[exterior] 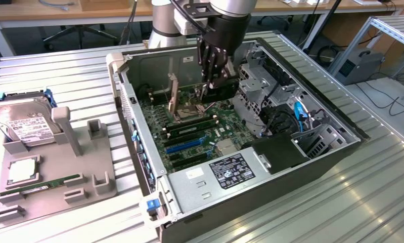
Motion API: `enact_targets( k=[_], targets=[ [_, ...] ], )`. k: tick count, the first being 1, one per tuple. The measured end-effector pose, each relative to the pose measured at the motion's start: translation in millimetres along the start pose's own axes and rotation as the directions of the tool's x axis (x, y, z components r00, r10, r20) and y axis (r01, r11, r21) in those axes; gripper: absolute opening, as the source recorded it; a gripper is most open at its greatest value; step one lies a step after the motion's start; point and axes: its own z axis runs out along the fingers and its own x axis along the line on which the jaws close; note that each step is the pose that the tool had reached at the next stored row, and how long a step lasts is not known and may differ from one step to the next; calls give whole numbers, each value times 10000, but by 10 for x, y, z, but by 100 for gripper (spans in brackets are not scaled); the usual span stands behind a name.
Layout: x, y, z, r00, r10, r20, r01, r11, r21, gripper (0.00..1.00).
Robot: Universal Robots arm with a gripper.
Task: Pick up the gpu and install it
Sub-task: 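Insert the gpu into the slot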
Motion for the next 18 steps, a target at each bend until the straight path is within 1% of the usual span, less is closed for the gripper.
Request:
enact_targets(
  k=[6,18],
  targets=[
    [19,5,12,10000,60,-17,-60,10000,1,27],
    [40,20,54,10000,77,-19,-77,10000,1,27]
  ],
)
